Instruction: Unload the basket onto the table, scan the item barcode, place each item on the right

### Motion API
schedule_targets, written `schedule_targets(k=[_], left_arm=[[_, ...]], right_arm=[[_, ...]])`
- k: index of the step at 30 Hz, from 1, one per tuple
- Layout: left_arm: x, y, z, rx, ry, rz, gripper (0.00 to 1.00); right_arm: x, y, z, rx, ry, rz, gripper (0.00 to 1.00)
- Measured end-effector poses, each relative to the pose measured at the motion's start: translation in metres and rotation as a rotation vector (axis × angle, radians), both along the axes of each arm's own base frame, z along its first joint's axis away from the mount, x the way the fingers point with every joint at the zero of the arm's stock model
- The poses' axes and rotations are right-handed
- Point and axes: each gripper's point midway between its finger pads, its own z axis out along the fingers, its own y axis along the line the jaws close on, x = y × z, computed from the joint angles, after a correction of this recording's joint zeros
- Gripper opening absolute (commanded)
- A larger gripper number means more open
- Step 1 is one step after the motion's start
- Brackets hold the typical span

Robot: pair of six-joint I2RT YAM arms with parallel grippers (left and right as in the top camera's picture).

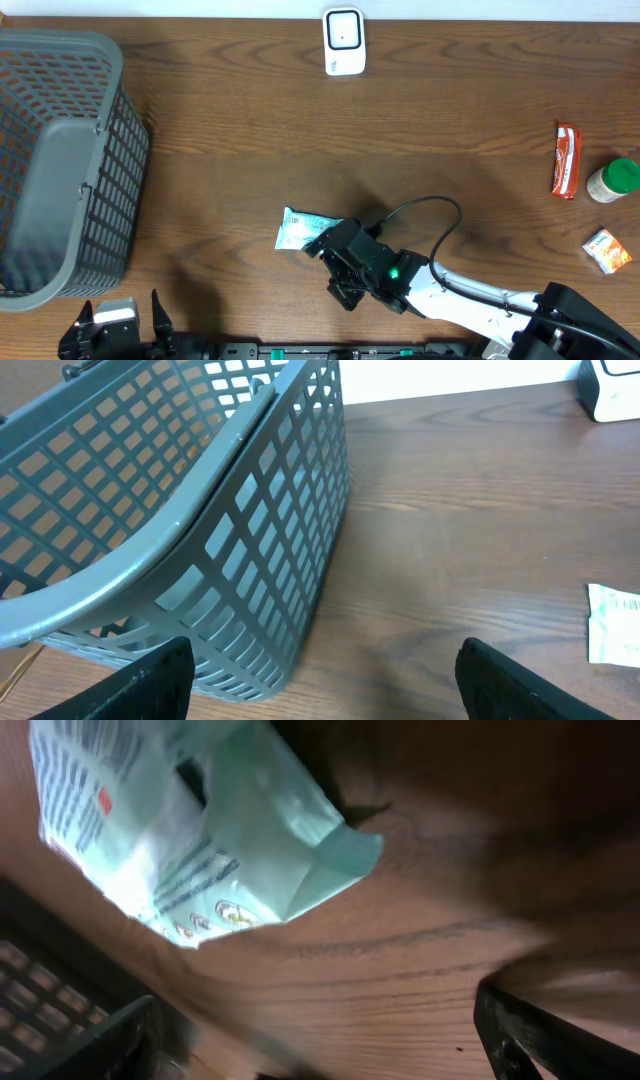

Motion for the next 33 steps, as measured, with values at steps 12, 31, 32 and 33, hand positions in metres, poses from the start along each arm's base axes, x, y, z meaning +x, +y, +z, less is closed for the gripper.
schedule_targets(k=[12,31,32,33], left_arm=[[0.0,0.0,0.0,0.0,0.0,0.0,0.84],[0.0,0.0,-0.001,0.0,0.006,-0.001,0.84],[0.0,0.0,-0.001,0.0,0.006,-0.001,0.84],[0.0,0.0,-0.001,0.0,0.006,-0.001,0.84]], right_arm=[[0.008,-0.003,-0.001,0.014,0.041,-0.154,0.99],[0.037,0.023,-0.004,0.192,0.063,-0.132,0.96],[0.037,0.023,-0.004,0.19,0.063,-0.125,0.96],[0.038,0.021,-0.004,0.184,0.063,-0.123,0.96]])
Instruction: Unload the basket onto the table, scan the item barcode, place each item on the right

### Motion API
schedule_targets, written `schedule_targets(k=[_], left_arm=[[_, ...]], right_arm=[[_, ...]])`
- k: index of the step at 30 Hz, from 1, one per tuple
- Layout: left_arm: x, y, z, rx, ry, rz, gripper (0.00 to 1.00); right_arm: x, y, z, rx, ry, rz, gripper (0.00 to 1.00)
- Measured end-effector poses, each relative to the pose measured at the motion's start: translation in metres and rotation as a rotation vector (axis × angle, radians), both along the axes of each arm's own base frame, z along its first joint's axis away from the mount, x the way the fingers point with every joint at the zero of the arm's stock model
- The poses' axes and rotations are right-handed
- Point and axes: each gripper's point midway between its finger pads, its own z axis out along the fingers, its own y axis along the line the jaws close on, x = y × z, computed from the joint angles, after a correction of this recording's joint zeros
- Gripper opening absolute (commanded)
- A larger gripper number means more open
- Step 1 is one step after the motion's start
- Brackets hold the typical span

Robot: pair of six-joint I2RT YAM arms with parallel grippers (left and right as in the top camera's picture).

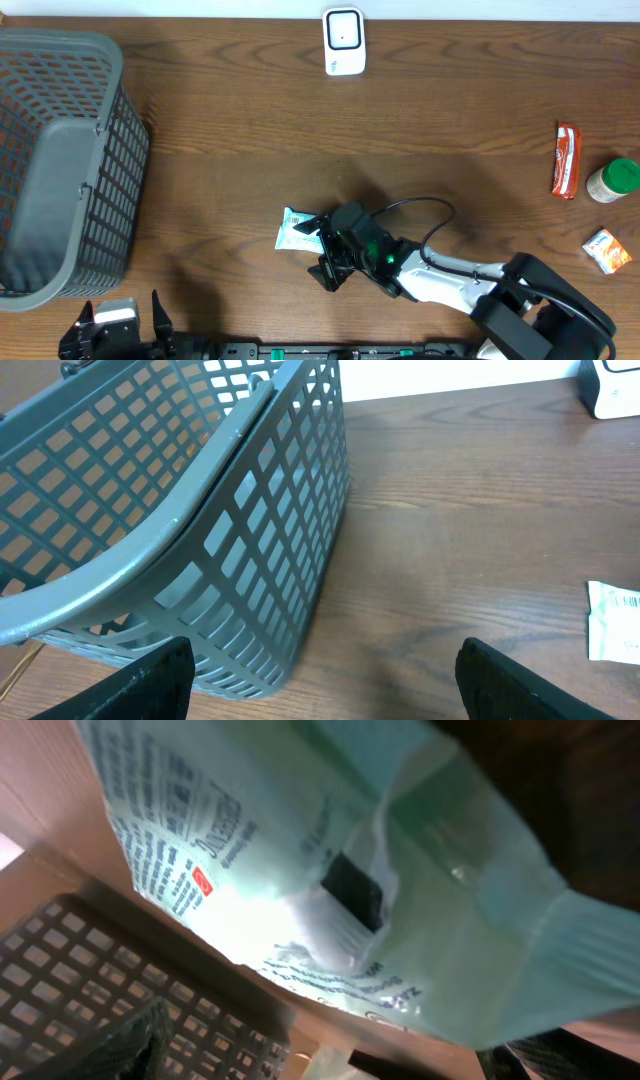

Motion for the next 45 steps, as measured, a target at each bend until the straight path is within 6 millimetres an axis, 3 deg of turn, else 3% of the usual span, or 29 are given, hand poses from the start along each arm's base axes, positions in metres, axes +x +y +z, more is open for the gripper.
schedule_targets(k=[10,24,26,29,30,32,36,41,45], left_arm=[[0.0,0.0,0.0,0.0,0.001,0.0,0.84],[0.0,0.0,0.0,0.0,0.001,0.0,0.84],[0.0,0.0,0.0,0.0,0.001,0.0,0.84],[0.0,0.0,0.0,0.0,0.0,0.001,0.84],[0.0,0.0,0.0,0.0,0.001,0.0,0.84],[0.0,0.0,0.0,0.0,0.001,0.001,0.84],[0.0,0.0,0.0,0.0,0.001,0.001,0.84],[0.0,0.0,-0.001,0.0,0.003,0.0,0.84],[0.0,0.0,-0.001,0.0,0.005,0.0,0.84]], right_arm=[[0.015,-0.044,0.003,-0.164,-0.071,-0.092,0.99],[0.038,-0.025,0.004,-0.088,-0.142,-0.128,0.99],[0.038,-0.025,0.004,-0.085,-0.142,-0.132,0.78],[0.037,-0.028,-0.006,-0.113,-0.128,-0.135,0.13],[0.037,-0.03,-0.009,-0.121,-0.129,-0.131,0.01],[0.041,-0.033,-0.014,-0.144,-0.173,-0.12,0.01],[0.07,-0.043,-0.01,-0.179,-0.377,-0.089,0.01],[0.096,-0.076,-0.003,-0.303,-0.562,-0.055,0.01],[0.096,-0.094,0.027,-0.351,-0.659,-0.017,0.01]])
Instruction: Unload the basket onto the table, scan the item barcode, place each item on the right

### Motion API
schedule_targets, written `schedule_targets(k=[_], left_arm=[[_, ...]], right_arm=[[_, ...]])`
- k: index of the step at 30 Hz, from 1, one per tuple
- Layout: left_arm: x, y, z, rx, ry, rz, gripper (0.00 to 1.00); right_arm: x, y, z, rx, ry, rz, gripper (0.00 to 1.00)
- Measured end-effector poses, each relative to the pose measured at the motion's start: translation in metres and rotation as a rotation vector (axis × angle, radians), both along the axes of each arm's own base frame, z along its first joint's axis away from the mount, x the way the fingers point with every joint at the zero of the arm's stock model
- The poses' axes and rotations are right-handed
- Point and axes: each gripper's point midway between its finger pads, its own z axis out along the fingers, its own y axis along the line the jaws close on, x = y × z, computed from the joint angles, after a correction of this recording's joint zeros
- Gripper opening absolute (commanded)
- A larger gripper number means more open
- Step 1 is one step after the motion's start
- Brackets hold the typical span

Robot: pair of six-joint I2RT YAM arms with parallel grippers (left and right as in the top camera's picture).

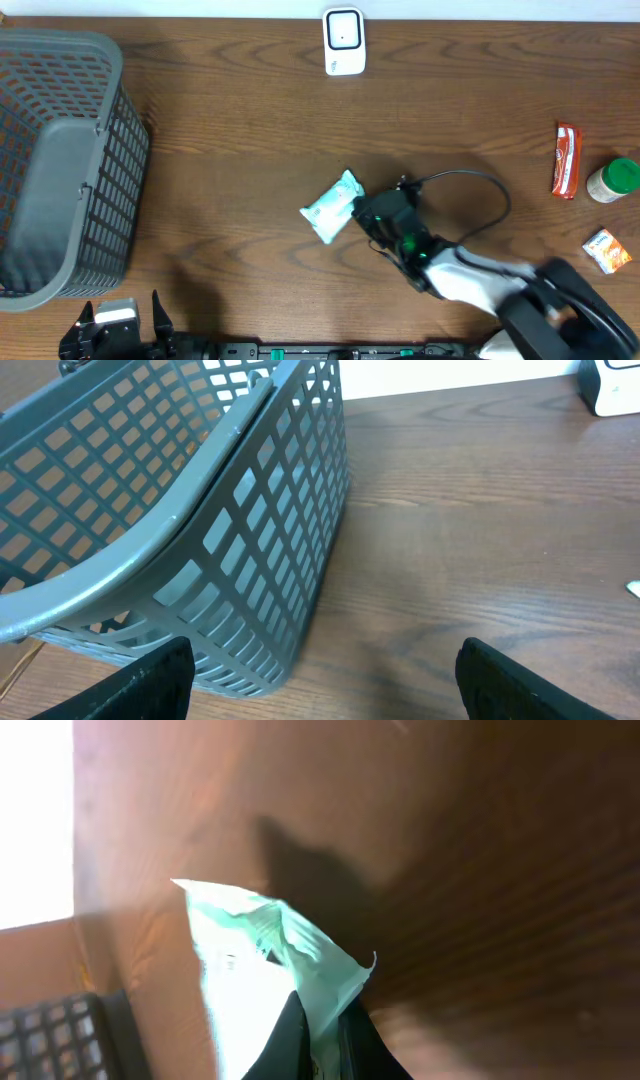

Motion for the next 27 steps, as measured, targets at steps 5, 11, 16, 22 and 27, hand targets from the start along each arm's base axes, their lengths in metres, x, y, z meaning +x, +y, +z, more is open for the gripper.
schedule_targets(k=[5,11,16,22,27], left_arm=[[0.0,0.0,0.0,-0.001,0.0,-0.002,0.84],[0.0,0.0,0.0,-0.001,0.0,-0.001,0.84],[0.0,0.0,0.0,-0.001,0.0,-0.002,0.84],[0.0,0.0,0.0,-0.001,0.0,-0.002,0.84],[0.0,0.0,0.0,-0.001,0.0,-0.002,0.84]], right_arm=[[-0.017,-0.012,0.039,-0.037,-0.032,0.047,0.01],[-0.037,-0.027,0.044,-0.115,-0.013,0.089,0.01],[-0.024,-0.024,0.076,-0.158,-0.197,0.151,0.01],[0.0,-0.009,0.149,-0.221,-0.594,0.234,0.01],[0.013,-0.021,0.169,-0.454,-0.76,0.247,0.01]])
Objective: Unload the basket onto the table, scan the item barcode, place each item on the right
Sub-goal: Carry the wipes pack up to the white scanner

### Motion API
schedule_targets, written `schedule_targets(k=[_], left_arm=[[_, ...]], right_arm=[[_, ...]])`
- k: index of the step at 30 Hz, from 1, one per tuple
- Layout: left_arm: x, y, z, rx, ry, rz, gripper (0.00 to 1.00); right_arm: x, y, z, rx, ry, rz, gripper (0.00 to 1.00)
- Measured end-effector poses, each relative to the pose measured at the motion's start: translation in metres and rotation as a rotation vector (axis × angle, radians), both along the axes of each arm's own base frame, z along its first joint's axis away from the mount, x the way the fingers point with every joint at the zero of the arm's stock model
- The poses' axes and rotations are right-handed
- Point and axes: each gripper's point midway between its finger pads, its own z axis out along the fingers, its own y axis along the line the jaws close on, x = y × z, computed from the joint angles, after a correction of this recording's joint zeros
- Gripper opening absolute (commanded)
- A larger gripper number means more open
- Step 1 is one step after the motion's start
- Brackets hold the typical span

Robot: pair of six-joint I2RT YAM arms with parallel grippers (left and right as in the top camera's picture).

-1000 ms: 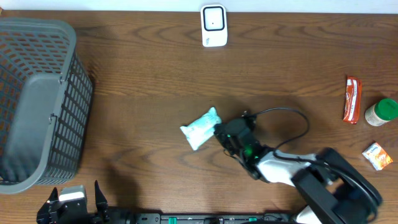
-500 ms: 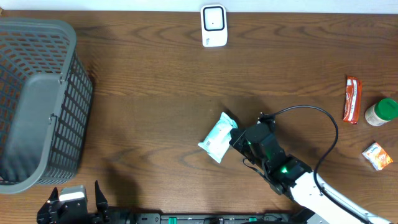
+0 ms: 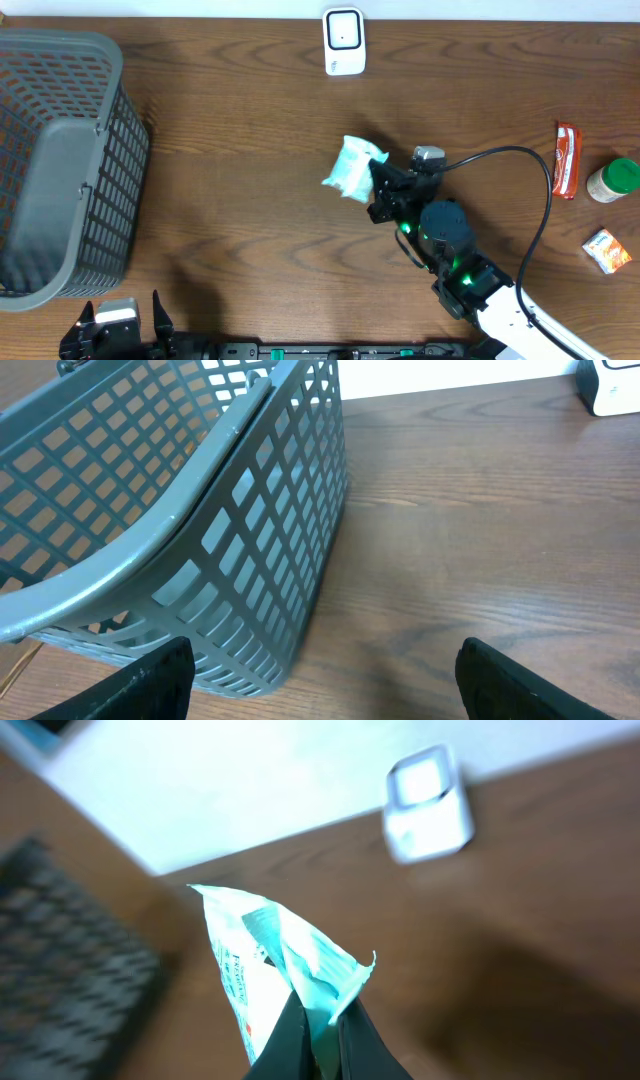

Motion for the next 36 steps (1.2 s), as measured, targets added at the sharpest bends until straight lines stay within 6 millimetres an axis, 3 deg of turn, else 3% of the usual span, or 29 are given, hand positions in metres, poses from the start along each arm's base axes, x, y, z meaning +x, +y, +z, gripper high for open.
schedule_targets(k=[7,11,19,26,30,36], left_arm=[[0.0,0.0,0.0,0.0,0.0,0.0,0.84],[0.0,0.0,0.0,0.0,0.0,0.0,0.84],[0.0,0.0,0.0,0.0,0.0,0.0,0.84],[0.0,0.0,0.0,0.0,0.0,0.0,0.84],[0.0,0.0,0.0,0.0,0.0,0.0,0.84],[0.0,0.0,0.0,0.0,0.0,0.0,0.84]], right_arm=[[0.035,-0.028,0.059,-0.146,-0.193,-0.167,0.01],[0.04,-0.024,0.079,-0.147,-0.17,-0.152,0.01],[0.027,-0.002,0.067,-0.052,0.083,0.012,0.01],[0.02,-0.02,0.041,0.163,0.363,0.08,0.01],[0.019,-0.032,0.041,0.284,0.447,0.117,0.01],[0.011,-0.034,0.04,0.347,0.512,0.171,0.01]])
